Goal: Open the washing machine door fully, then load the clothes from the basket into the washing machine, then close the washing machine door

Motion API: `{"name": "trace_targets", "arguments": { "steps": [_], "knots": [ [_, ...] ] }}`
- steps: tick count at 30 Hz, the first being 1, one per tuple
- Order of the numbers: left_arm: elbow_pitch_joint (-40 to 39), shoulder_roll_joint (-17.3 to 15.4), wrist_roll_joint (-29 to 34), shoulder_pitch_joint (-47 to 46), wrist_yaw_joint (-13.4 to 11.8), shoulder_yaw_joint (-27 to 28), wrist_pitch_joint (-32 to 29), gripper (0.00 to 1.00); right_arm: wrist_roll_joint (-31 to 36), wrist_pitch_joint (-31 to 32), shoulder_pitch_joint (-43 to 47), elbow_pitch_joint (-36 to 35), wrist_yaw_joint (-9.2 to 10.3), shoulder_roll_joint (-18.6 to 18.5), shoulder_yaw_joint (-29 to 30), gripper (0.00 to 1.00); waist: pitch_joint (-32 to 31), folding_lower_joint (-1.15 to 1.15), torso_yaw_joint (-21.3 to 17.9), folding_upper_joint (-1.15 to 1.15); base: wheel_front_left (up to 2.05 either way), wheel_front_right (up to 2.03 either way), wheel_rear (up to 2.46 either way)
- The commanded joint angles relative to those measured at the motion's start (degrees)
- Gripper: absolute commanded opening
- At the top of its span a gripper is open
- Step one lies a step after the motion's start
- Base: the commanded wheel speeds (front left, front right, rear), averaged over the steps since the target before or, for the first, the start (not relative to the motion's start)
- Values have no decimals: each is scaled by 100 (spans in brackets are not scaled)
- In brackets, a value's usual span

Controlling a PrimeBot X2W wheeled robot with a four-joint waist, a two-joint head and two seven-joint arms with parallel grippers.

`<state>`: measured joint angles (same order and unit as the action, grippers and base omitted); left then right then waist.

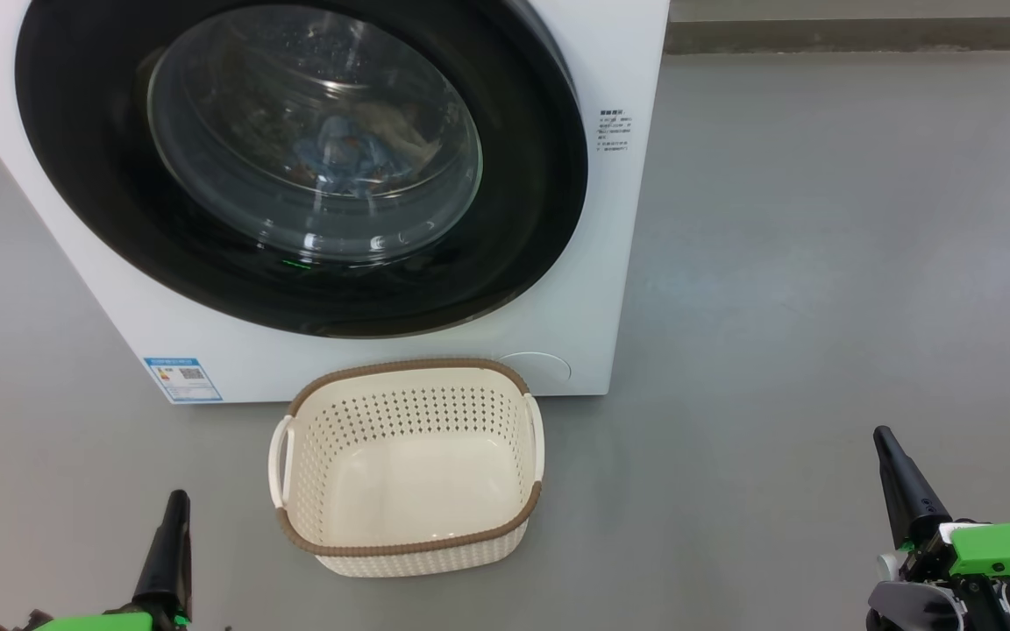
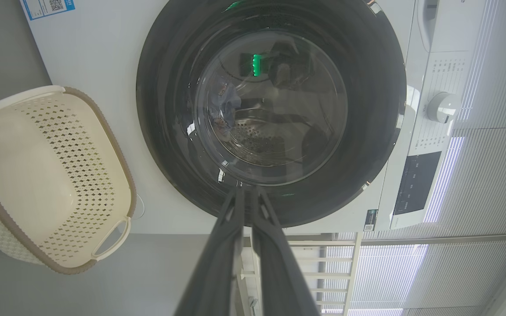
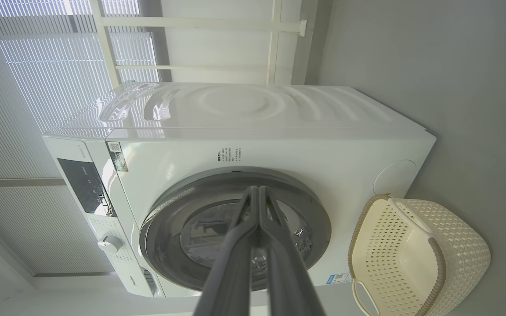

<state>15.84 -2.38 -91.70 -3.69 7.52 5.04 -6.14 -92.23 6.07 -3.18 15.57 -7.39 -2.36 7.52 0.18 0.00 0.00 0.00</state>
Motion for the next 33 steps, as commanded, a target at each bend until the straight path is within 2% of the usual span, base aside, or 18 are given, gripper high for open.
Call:
{"name": "trace_targets", "arguments": {
  "steps": [1, 33],
  "knots": [
    [-181, -50, -46, -250, -3, 150, -36, 0, -2, 34, -299, -156, -10, -63, -110, 0, 0, 0, 0, 0, 0, 0, 0],
    [-181, -50, -46, -250, -3, 149, -36, 0, 4, 39, -300, -155, -10, -59, -103, 0, 0, 0, 0, 0, 0, 0, 0]
  ]
}}
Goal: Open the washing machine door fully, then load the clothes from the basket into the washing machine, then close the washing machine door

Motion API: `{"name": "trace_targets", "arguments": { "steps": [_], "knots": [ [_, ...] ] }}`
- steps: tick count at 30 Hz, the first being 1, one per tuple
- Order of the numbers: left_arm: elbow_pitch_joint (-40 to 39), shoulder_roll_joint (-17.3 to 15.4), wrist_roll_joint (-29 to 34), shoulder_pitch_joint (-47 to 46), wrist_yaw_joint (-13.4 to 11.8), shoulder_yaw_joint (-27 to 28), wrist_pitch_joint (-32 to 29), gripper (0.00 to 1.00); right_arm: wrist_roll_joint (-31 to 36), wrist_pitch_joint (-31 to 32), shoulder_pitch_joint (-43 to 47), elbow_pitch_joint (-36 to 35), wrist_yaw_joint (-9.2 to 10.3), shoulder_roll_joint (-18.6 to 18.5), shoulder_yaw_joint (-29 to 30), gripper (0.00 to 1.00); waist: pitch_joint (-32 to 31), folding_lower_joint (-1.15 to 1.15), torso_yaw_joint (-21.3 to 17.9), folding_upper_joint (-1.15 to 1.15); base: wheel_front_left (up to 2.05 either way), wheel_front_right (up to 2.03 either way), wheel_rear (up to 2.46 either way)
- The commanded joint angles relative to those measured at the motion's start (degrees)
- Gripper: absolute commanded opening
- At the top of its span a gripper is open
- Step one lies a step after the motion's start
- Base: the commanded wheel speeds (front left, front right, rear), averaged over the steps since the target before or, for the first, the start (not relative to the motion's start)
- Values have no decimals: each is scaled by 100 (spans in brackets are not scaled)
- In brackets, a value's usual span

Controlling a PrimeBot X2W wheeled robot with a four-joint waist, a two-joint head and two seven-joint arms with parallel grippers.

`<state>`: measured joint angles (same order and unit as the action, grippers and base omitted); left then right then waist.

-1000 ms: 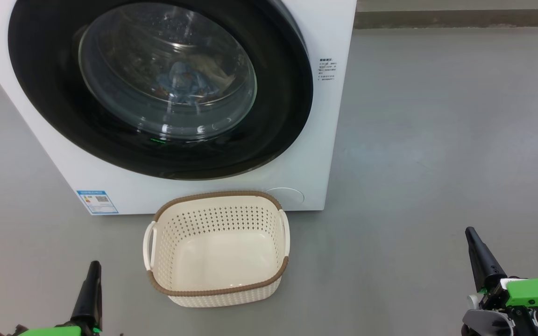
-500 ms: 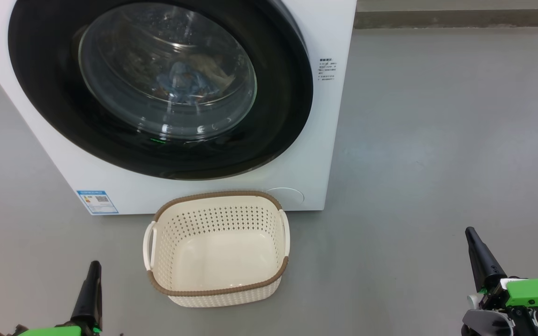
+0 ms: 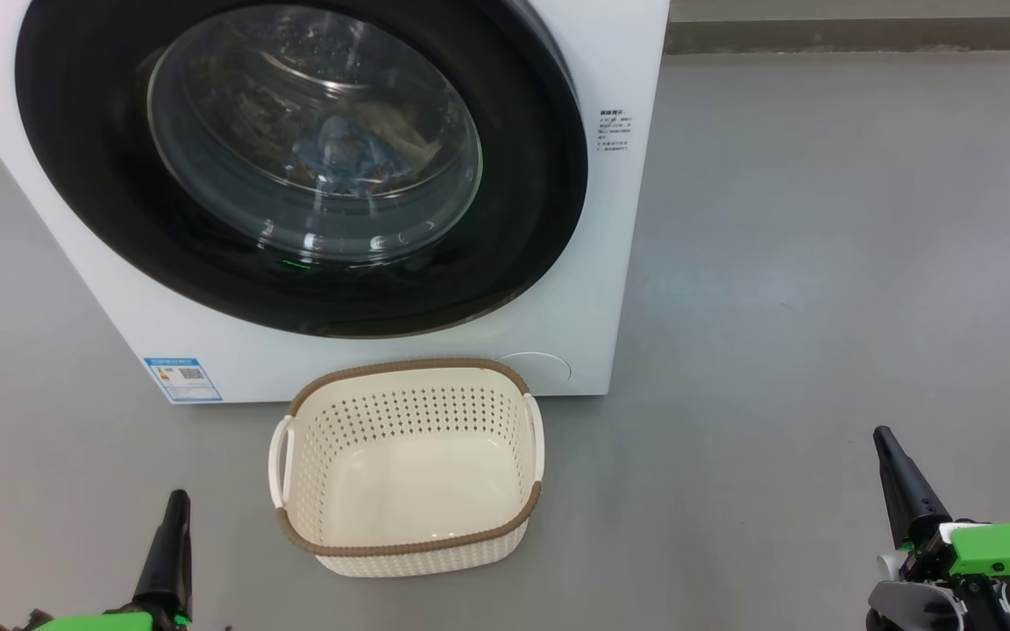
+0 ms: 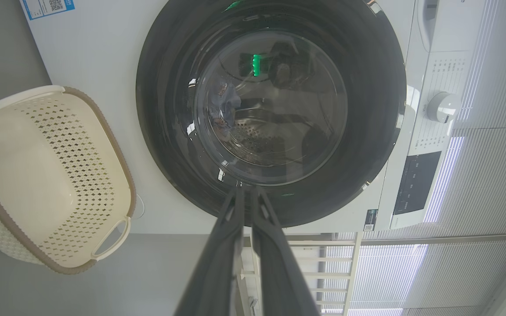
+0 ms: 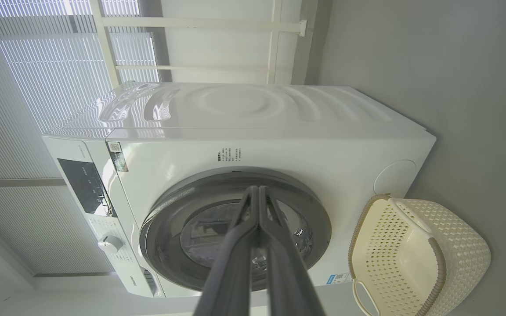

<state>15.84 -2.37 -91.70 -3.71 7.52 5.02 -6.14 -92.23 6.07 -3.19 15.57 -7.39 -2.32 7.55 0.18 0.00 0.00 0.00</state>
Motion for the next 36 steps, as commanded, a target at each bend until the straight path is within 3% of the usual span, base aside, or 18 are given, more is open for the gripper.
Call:
{"name": "trace_targets", "arguments": {
  "steps": [1, 36],
  "knots": [
    [-181, -51, -46, -248, -3, 151, -36, 0, 4, 39, -299, -155, -10, -62, -106, 0, 0, 0, 0, 0, 0, 0, 0],
    [-181, -51, -47, -247, -3, 150, -35, 0, 7, 43, -300, -155, -10, -59, -102, 0, 0, 0, 0, 0, 0, 0, 0]
  ]
}}
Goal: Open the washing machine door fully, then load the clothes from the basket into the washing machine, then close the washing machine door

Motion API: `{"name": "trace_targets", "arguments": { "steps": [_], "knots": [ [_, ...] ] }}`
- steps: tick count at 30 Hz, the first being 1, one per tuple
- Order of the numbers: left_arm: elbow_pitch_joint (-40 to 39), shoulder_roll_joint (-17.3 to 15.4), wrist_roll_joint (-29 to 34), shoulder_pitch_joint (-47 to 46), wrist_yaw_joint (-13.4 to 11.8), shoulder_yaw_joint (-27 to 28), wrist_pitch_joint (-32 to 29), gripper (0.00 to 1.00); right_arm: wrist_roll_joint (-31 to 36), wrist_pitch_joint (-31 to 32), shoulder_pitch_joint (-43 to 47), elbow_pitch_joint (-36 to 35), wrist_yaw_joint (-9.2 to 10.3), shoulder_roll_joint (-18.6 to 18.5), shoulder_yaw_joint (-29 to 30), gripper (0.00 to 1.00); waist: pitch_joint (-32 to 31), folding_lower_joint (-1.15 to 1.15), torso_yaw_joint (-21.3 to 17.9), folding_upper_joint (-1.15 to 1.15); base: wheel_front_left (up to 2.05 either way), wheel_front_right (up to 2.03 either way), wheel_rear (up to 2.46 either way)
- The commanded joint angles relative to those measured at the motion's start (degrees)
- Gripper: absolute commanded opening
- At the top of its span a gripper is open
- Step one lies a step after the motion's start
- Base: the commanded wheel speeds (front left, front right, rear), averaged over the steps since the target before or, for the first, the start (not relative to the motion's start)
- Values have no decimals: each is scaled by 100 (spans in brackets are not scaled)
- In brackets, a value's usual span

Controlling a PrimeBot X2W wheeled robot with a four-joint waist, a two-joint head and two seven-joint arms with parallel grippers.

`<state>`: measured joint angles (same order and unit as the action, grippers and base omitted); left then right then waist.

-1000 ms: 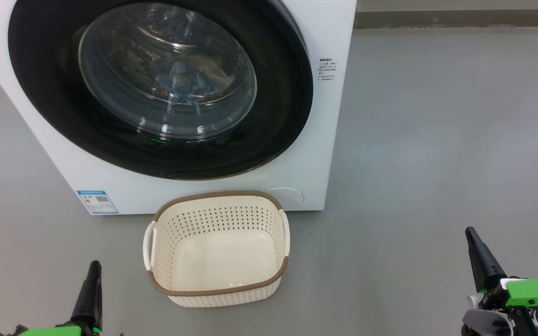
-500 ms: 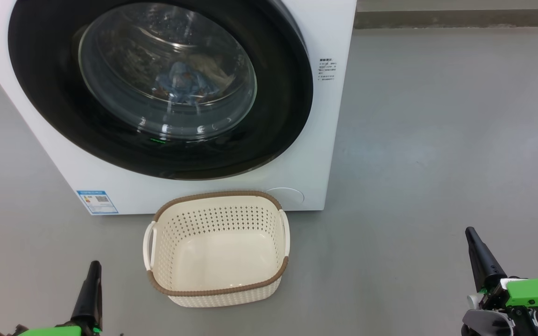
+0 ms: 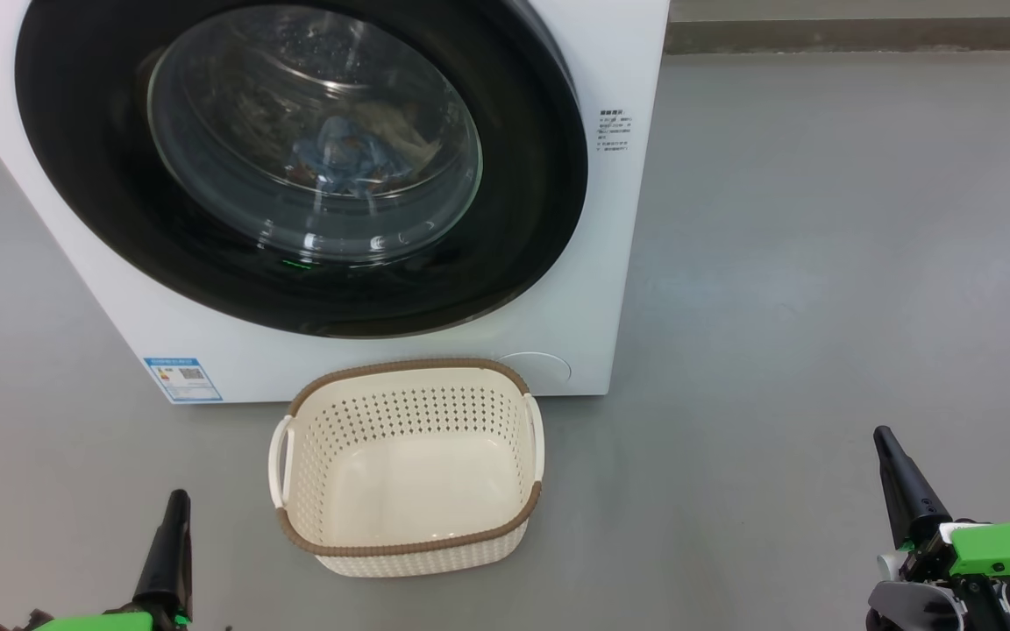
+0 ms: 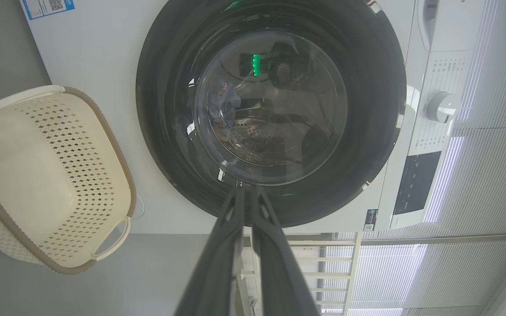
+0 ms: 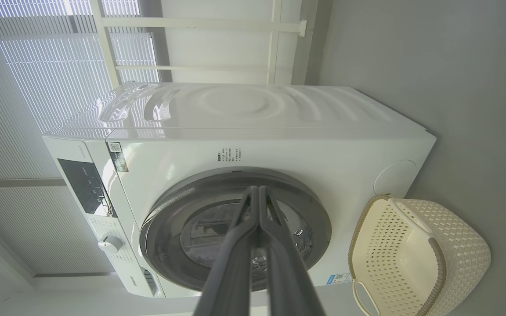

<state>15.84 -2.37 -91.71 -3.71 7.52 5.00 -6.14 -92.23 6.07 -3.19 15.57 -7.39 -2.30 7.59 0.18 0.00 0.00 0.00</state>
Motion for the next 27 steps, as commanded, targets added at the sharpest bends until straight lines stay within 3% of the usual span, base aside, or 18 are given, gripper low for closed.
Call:
{"name": "trace_targets", "arguments": {
  "steps": [1, 27],
  "knots": [
    [-181, -51, -46, -247, -3, 152, -35, 0, 7, 43, -299, -155, -10, -61, -105, 0, 0, 0, 0, 0, 0, 0, 0],
    [-181, -51, -46, -247, -3, 151, -35, 0, 9, 44, -299, -155, -10, -60, -103, 0, 0, 0, 0, 0, 0, 0, 0]
  ]
}}
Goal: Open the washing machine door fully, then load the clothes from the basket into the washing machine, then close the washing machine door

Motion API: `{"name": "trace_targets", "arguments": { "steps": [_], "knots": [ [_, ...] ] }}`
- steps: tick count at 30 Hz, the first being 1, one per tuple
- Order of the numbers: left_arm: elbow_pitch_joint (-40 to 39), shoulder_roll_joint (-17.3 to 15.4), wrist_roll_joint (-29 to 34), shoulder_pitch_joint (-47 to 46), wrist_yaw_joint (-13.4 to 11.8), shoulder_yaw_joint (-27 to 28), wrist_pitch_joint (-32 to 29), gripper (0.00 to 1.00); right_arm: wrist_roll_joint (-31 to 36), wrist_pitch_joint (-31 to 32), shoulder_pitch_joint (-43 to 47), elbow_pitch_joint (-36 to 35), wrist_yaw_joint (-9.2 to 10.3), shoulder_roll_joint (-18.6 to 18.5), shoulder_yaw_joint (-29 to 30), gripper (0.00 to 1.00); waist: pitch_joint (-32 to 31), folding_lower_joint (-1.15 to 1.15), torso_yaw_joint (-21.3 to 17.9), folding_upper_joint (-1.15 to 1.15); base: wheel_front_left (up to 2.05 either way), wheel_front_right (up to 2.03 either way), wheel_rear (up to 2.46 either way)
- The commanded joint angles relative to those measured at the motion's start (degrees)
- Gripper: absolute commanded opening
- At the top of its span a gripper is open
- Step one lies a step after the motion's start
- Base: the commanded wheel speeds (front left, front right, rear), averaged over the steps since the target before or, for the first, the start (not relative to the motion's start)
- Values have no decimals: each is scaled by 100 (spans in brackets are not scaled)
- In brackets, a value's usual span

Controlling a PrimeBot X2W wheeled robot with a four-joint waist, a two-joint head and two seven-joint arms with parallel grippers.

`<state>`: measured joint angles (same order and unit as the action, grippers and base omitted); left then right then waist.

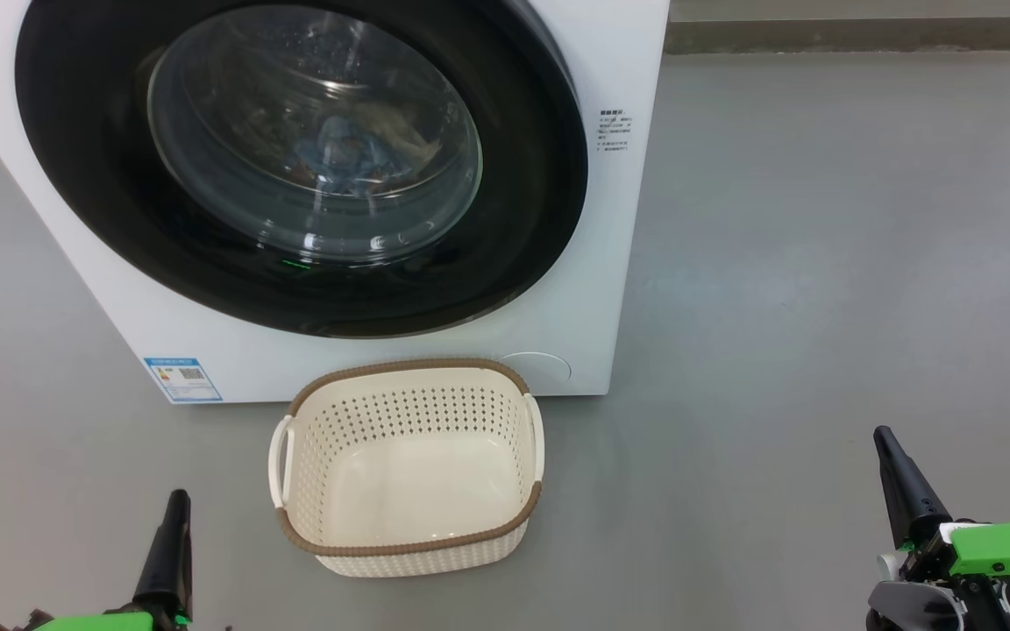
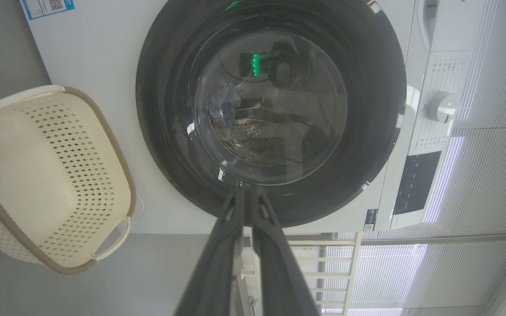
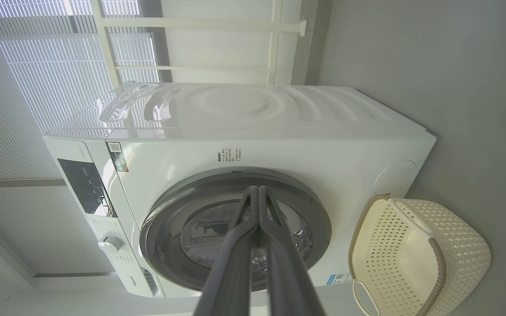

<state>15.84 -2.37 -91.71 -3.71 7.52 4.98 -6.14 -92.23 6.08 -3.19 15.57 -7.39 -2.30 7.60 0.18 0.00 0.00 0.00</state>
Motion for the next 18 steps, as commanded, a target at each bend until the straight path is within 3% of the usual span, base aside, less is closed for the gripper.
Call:
{"name": "trace_targets", "arguments": {
  "steps": [1, 18],
  "knots": [
    [-181, -51, -46, -247, -3, 153, -35, 0, 9, 43, -299, -155, -10, -60, -104, 0, 0, 0, 0, 0, 0, 0, 0],
    [-181, -51, -46, -247, -3, 153, -35, 0, 10, 44, -299, -155, -10, -59, -104, 0, 0, 0, 0, 0, 0, 0, 0]
  ]
}}
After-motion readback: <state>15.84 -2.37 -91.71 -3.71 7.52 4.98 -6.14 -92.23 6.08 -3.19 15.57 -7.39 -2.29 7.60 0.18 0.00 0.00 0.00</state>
